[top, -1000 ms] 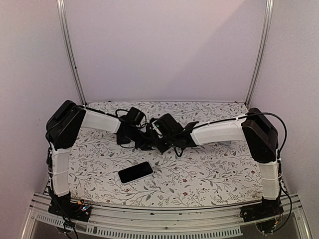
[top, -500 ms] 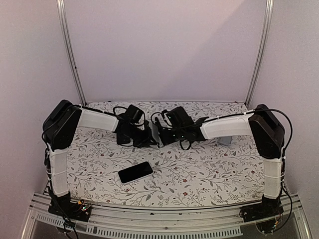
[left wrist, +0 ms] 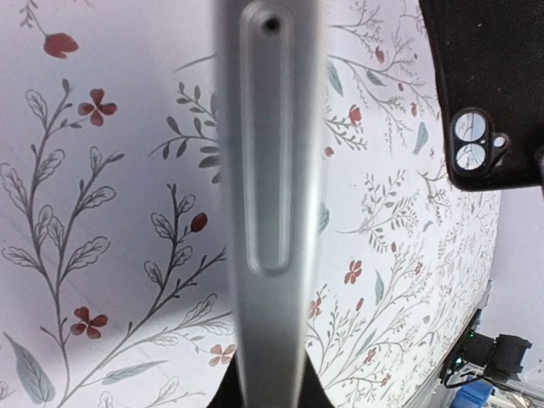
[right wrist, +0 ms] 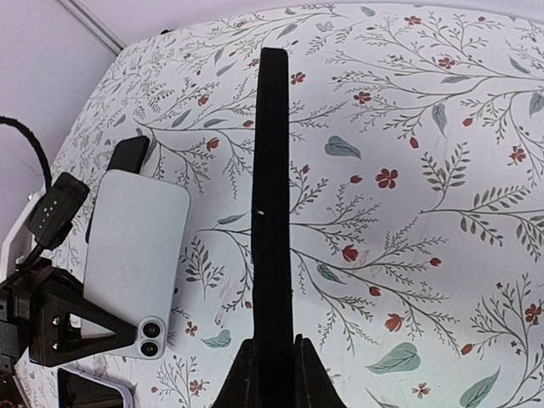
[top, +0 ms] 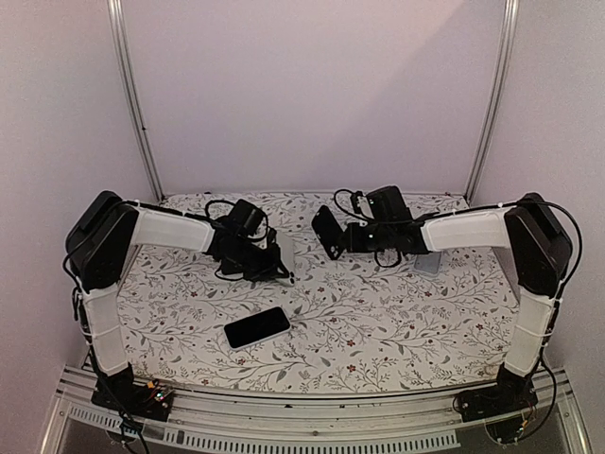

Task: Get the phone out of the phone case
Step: Remove the phone case from the phone, then place the phone case at the center of the board.

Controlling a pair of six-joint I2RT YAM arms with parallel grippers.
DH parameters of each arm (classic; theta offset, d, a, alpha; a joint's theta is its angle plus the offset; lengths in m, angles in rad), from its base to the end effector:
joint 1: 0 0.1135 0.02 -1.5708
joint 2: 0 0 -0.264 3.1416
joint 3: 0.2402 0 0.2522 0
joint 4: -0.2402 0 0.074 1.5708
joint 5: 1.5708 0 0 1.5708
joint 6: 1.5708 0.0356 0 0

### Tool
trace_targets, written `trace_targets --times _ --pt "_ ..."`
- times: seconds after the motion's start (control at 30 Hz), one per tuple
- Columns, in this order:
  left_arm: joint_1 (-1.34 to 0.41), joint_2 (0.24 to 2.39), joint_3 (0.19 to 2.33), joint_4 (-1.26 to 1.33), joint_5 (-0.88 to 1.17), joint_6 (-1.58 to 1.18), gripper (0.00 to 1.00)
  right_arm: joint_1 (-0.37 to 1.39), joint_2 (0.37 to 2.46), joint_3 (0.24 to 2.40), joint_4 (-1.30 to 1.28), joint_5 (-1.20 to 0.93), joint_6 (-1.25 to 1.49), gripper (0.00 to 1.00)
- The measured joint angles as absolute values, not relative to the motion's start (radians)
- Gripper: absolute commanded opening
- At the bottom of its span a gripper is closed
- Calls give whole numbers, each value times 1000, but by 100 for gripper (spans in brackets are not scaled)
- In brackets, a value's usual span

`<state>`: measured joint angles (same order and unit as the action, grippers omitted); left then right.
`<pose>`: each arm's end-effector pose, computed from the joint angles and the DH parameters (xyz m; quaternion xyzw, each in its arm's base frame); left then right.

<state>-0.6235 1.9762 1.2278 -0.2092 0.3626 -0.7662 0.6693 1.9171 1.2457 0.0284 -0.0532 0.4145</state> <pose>0.3224 -0.2474 0.1456 -0.0126 0.9392 -0.3221 0.1180 0.3332 0.2660 0.1907 -0.1254 0.8852 0.2511 0.3709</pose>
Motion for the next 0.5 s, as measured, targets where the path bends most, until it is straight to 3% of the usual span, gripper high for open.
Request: trace_targets --times 0.5 --pt "-624 1941 1228 -215 360 -736 0 384 1730 834 234 -224 673 0"
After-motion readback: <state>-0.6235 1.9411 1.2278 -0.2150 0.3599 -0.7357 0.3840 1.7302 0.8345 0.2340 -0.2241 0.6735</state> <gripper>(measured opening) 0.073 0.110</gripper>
